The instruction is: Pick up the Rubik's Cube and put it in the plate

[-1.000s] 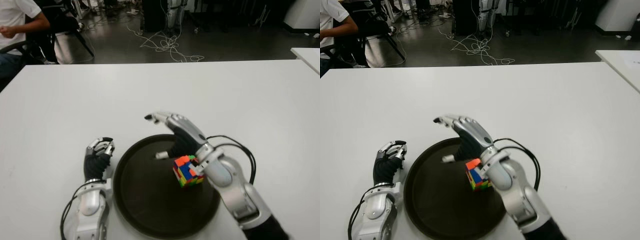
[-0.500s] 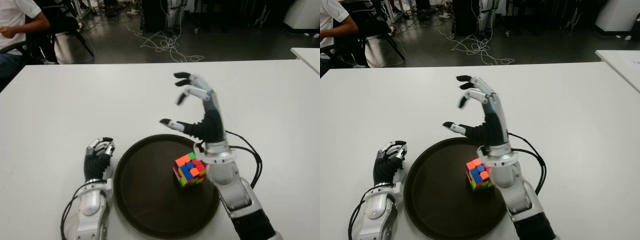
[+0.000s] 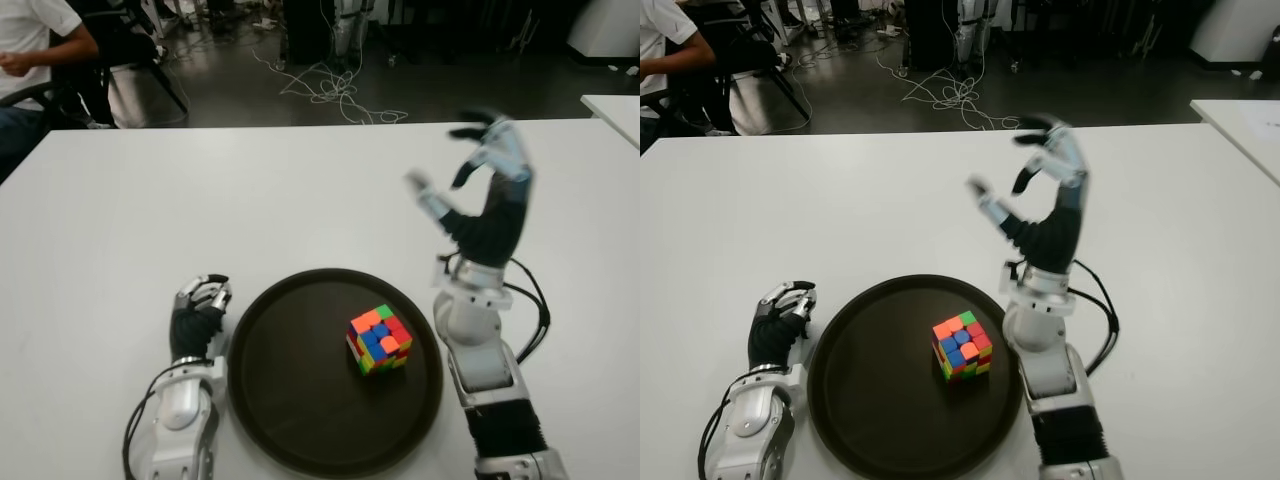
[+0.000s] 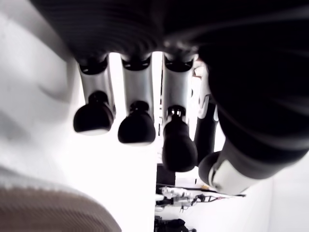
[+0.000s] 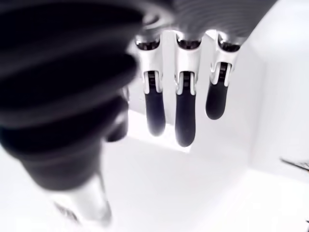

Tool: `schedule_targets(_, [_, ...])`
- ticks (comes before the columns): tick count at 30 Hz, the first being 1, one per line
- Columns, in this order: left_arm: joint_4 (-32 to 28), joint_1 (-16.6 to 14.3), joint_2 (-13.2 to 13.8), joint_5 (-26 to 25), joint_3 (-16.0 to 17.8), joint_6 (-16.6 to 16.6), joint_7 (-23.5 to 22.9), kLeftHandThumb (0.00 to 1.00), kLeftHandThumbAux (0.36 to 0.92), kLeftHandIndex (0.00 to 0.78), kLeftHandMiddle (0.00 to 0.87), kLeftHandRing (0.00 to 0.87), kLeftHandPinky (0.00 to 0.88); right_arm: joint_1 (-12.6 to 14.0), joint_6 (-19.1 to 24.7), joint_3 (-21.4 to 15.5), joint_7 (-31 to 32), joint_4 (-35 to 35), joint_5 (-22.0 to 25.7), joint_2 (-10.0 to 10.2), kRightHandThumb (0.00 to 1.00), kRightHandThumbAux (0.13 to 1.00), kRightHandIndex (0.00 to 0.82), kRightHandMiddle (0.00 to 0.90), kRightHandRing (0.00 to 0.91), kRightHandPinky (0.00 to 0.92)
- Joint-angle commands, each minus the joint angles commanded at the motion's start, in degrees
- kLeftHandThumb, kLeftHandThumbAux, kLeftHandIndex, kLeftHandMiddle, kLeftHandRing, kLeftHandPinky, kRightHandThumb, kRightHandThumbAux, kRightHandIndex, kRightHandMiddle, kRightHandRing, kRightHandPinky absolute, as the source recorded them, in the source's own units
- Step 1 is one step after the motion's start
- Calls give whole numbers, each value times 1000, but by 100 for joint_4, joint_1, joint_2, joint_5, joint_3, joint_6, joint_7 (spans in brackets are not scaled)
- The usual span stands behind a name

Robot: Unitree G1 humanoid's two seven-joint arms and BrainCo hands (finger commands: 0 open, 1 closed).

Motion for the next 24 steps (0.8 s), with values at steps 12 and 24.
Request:
schedule_targets(12, [-31,-58,74,55,27,170,-31,710,705,444,811,831,830,278,418,-377,135,14,-168,-209,305,759,715,867,873,903])
schedule_targets(24, [-26,-68,66,1,63,137,-12,713,704,444,792,821,824,1075,900,-362,831,-230,-196,-621,58,829,758,866,872,876])
